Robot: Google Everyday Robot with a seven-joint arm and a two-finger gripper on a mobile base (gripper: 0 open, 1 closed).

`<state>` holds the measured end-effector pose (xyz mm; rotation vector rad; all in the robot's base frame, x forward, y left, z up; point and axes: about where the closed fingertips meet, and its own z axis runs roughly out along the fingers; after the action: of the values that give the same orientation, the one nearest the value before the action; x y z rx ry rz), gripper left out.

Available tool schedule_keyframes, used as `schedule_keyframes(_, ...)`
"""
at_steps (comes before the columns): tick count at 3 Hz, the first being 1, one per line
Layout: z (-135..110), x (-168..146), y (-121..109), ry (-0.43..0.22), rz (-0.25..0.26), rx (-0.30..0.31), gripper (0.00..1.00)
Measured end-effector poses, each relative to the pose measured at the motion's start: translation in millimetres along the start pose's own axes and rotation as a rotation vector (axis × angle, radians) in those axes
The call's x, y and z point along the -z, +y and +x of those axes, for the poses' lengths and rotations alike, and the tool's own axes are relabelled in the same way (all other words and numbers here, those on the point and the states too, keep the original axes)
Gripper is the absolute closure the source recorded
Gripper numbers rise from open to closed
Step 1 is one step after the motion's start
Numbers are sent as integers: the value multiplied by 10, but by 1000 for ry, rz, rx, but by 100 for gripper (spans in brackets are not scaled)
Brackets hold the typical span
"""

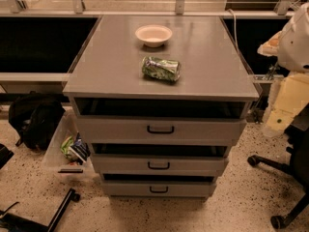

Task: Open bottom drawer

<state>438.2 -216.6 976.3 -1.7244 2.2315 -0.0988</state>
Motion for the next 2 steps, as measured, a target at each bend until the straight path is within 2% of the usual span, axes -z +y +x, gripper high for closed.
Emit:
schedule_keyframes(1, 0, 0, 0, 0, 0, 0, 0)
schedule_keyframes(2, -81, -350, 96, -45, -24, 14, 0)
